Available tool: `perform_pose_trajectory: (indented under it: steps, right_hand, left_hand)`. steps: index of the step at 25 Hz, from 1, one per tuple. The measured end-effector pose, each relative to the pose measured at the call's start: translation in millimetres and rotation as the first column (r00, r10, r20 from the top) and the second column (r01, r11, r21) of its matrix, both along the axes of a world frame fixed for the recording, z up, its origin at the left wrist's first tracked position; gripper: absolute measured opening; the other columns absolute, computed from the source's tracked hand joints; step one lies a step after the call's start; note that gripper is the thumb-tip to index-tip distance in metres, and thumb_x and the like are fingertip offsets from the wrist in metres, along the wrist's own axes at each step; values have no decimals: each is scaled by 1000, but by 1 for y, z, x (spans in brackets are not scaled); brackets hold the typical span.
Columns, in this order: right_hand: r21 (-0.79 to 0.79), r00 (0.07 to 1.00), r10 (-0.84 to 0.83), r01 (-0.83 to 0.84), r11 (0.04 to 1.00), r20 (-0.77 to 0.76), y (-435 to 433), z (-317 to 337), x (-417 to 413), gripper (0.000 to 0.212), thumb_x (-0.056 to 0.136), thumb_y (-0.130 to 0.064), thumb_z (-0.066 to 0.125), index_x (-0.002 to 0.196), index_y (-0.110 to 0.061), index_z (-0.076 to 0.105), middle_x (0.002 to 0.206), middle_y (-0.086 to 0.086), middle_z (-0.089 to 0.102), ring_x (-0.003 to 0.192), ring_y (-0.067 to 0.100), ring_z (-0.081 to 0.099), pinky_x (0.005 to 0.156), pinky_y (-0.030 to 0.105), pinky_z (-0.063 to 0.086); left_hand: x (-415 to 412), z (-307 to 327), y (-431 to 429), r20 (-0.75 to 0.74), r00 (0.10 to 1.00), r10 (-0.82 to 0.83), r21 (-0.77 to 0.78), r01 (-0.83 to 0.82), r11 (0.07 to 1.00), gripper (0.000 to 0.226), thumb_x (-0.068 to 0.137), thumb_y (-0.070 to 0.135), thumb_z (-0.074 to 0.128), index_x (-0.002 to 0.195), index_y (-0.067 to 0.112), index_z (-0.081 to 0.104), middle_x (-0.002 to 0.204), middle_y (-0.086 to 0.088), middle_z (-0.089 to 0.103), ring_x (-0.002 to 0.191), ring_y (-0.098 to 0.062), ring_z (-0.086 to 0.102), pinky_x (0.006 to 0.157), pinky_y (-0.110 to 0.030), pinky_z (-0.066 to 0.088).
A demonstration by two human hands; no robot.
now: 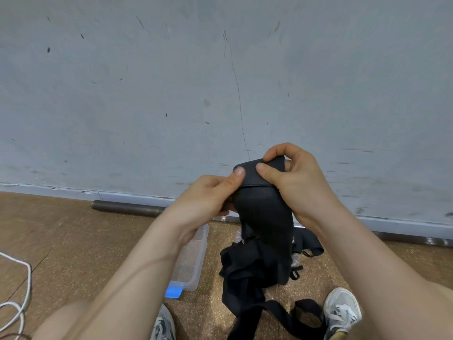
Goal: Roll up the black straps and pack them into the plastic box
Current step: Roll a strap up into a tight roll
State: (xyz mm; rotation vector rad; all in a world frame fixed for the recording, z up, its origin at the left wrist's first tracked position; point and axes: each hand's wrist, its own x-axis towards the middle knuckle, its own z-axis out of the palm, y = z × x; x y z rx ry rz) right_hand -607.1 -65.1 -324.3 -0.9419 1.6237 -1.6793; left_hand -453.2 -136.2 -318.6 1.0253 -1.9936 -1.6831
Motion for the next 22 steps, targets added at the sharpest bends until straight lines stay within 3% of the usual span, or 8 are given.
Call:
perform_pose_trajectory:
  steps: [3,6,8,9,12,18,20,22]
  right_hand:
    - [86,953,-14,43,995,-303,1,1,2,23,84,-28,74,91,-32,54,90,11,66,80,27,66,72,44,58]
    - [264,882,143,-22,964,-448,10,15,-8,29,90,-30,69,106,-31,44,84,7,68,68,14,63,59,23,49]
    - [322,916,261,-159,933,-305,18,20,-13,20,93,-20,66,107,-27,53,82,6,69,66,10,61,52,15,40]
    - [313,940,317,-266,912,-127,20,22,-14,15,94,-16,64,107,-23,61,84,5,69,69,12,61,50,16,41]
    - [98,793,399,-492,865,460,18,19,-9,21,97,-13,57,112,-13,73,93,4,70,71,16,68,48,23,54]
    - [-81,710,139,-115,990,690,4,7,-2,19,94,1,54,93,2,73,95,15,72,83,23,74,64,29,60]
    - [-123,627,55,66,990,777,4,11,-18,18,93,2,55,100,4,71,99,13,69,92,25,72,66,31,62]
    - [-130,627,-19,191,973,779,8,15,-37,22,92,-1,56,109,3,70,108,12,67,107,27,68,72,36,62]
  left_hand:
    - [-15,-7,9,-191,957,218,151,-191,970,15,91,20,66,90,6,72,79,-6,75,72,-16,72,65,-27,59]
    - [-16,-11,0,-240,890,386,151,-359,921,11,92,13,66,98,6,72,81,-5,76,73,-15,72,59,-23,55]
    - [-16,-12,0,-235,877,419,150,-393,907,16,93,14,64,103,5,71,87,-7,76,76,-18,71,58,-23,53]
    - [-17,-12,1,-242,876,416,158,-388,908,17,94,14,63,105,5,71,89,-8,76,76,-18,71,57,-23,53]
    - [-17,-12,3,-305,867,394,225,-336,915,17,96,12,58,107,6,70,93,-9,76,79,-19,73,61,-26,55]
    - [-15,-22,1,-347,930,122,245,-36,969,42,80,18,74,120,9,63,106,-7,75,97,-21,72,78,-30,57]
    - [-12,-42,-1,-100,986,-137,153,151,977,49,75,8,81,121,10,64,110,-4,74,103,-20,70,89,-32,56]
    - [-7,-61,1,166,924,-344,138,324,936,38,82,6,74,119,13,67,113,1,74,108,-16,68,101,-39,50]
